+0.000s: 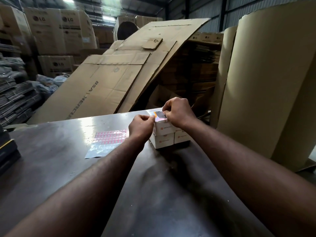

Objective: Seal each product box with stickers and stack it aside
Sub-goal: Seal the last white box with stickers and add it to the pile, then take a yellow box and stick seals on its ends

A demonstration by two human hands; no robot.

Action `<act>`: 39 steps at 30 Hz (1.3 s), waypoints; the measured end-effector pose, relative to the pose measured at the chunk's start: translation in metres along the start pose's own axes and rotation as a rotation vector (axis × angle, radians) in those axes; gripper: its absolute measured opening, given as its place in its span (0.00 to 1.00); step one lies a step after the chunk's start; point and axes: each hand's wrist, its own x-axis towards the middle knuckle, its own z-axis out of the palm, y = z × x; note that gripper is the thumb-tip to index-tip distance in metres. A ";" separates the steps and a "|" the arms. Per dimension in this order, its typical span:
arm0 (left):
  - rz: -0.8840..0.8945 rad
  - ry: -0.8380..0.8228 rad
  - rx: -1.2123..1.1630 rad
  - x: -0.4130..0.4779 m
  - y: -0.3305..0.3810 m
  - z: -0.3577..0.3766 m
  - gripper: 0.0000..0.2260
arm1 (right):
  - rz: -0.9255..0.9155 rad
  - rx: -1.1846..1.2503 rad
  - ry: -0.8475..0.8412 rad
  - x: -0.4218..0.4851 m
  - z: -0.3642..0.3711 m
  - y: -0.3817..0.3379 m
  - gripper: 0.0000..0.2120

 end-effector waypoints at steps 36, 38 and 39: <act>0.583 0.762 0.465 -0.073 -0.061 -0.365 0.08 | -0.338 0.636 -0.315 -0.110 0.238 -0.289 0.19; 0.580 0.832 0.477 -0.072 -0.061 -0.380 0.06 | -0.325 0.705 -0.268 -0.105 0.239 -0.302 0.18; 0.577 0.864 0.496 -0.071 -0.062 -0.387 0.06 | -0.331 0.728 -0.249 -0.103 0.241 -0.309 0.19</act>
